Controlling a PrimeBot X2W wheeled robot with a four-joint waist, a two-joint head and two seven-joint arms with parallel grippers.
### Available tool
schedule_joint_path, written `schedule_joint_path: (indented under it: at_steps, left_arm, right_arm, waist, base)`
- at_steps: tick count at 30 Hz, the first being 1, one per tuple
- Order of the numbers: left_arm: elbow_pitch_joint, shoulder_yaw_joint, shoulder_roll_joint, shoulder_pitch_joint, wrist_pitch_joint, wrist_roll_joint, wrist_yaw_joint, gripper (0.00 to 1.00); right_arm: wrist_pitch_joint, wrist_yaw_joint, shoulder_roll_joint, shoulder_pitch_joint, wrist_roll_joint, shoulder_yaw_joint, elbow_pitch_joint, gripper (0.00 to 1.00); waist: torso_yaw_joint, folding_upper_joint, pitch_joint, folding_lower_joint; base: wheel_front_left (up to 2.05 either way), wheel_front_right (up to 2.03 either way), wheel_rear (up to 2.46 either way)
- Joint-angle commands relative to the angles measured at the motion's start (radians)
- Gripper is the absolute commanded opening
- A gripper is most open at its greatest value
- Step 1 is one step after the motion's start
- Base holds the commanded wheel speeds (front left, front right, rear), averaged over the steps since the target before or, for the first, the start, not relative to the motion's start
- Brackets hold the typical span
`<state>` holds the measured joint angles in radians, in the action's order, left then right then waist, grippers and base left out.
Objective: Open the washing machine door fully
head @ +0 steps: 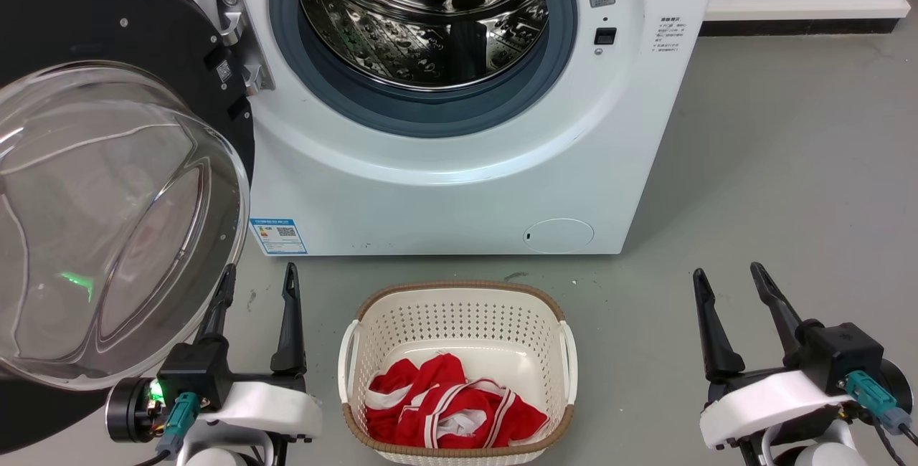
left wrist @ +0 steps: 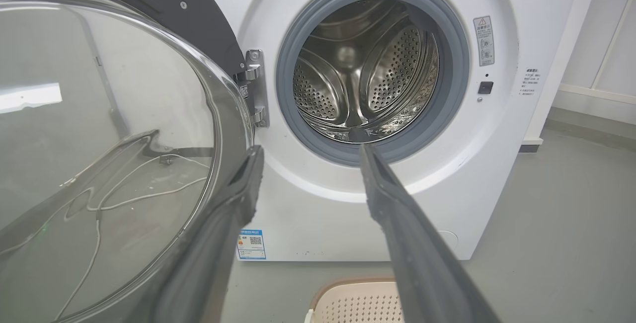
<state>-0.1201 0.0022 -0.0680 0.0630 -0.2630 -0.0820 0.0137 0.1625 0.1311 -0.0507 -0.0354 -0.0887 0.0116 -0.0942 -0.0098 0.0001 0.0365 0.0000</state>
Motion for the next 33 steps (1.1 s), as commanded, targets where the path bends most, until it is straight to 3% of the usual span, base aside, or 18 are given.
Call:
schedule_joint_path:
  at_steps: [1,6,7,33]
  left_arm:
    - [0.001,0.002,0.001,-0.012,-0.002,0.002,0.001,1.0]
    - [0.005,0.007,0.003,-0.012,-0.002,0.005,0.004,1.0]
    - [0.001,0.005,0.003,-0.002,0.0,0.0,0.004,0.0]
    - [-0.049,0.038,0.009,0.013,0.114,-0.448,0.037,0.0]
  right_arm:
    - [0.005,-0.001,0.001,0.003,-0.007,0.001,0.0,1.0]
    - [0.008,-0.001,0.001,0.0,-0.01,0.002,-0.005,1.0]
    - [0.005,0.0,0.0,-0.001,-0.004,0.001,-0.005,0.0]
    - [-0.062,0.0,-0.016,-0.02,-0.466,-0.016,-0.056,0.0]
  waist:
    - [0.0,-0.0001,0.001,0.0]
    - [-0.002,-0.0001,0.004,0.0]
    - [-0.002,-0.0001,0.004,0.0]
    - [0.0,-0.0001,-0.003,0.0]
  base:
    - [0.0,0.0,0.0]
    - [0.0,0.0,0.0]
    - [0.0,0.0,0.0]
    - [0.0,0.0,0.0]
